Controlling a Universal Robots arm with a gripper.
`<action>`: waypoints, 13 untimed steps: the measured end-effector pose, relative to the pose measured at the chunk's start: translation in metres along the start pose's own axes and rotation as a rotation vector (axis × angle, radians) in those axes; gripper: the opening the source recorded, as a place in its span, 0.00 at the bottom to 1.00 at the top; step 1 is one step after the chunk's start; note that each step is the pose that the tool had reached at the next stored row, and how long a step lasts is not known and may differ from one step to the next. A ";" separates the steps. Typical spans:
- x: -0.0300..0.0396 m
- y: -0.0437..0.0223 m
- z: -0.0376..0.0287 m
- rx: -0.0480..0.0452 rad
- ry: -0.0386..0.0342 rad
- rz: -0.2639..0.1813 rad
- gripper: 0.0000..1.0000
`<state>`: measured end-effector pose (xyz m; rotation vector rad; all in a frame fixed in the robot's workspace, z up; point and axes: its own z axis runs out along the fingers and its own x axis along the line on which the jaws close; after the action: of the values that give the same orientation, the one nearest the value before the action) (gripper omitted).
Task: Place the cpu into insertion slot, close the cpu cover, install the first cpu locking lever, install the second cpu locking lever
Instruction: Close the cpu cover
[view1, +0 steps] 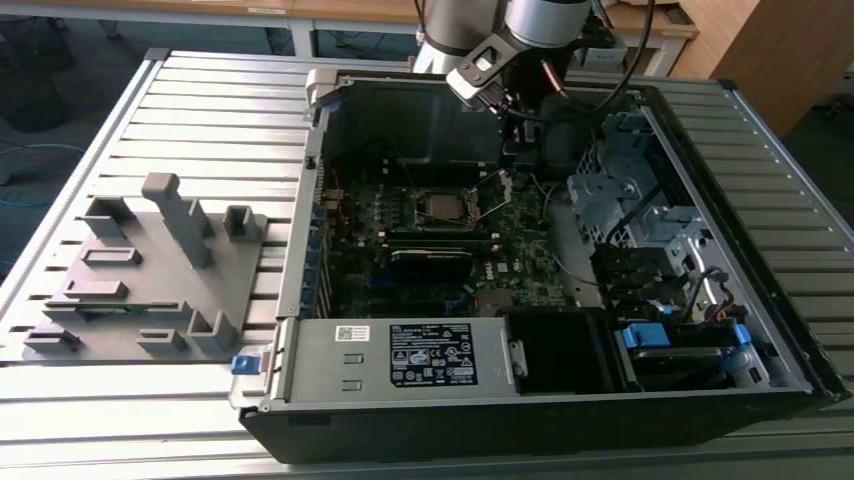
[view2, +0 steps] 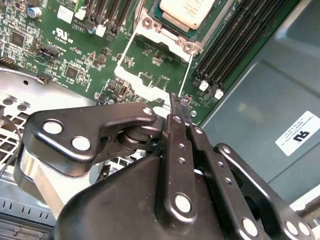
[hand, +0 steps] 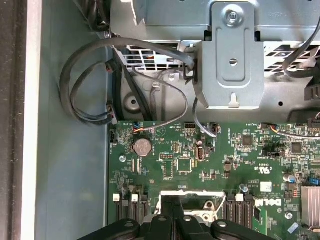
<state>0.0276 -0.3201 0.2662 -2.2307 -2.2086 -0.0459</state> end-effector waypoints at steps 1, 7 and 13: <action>0.0000 0.0005 0.0000 0.0000 0.0001 0.000 0.10; -0.0020 0.0068 0.0001 0.0001 0.0000 0.000 0.10; -0.0052 0.0143 0.0003 0.0000 -0.0023 0.000 0.10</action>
<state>0.0418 -0.3255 0.2660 -2.2324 -2.2093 -0.0435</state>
